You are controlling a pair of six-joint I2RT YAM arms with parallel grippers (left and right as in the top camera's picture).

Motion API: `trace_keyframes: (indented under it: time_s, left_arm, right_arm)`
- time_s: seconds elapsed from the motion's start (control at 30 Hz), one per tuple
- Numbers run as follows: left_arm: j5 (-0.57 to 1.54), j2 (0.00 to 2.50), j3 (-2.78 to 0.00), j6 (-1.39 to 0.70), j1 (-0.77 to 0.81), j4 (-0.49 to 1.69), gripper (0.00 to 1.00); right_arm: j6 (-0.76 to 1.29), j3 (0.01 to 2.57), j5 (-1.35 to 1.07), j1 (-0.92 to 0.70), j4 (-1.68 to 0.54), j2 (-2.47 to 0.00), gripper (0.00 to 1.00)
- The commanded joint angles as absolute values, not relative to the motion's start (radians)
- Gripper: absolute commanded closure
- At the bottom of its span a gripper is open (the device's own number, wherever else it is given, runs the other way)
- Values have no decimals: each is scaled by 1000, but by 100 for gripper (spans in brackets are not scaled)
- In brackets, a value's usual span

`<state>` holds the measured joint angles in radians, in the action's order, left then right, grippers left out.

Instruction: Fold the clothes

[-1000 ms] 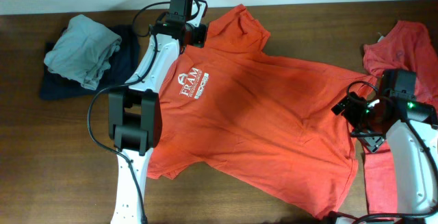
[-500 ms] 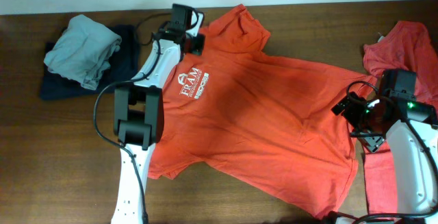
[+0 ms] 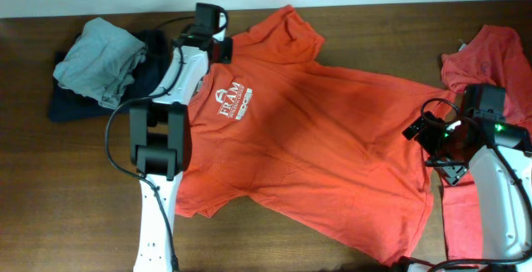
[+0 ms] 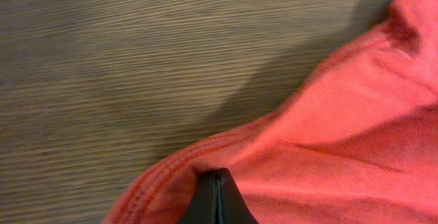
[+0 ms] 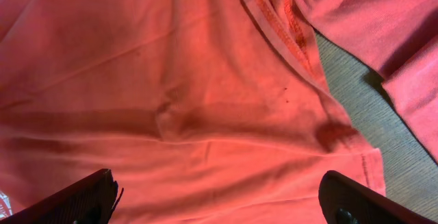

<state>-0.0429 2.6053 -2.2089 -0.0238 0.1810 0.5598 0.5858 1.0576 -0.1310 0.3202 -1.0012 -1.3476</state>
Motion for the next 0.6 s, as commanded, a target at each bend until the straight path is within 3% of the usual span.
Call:
trace_keyframes:
  time_s: [0.0,0.57]
  left_arm:
    - [-99,2635,-2206,-67,121,596,100]
    - [-94,2618,-2243,-108,45,666,100]
  right_arm:
    - [580,1074,-119,323,-1002,-1351,1]
    - [580,1074,-119,323,-1002,-1351,1]
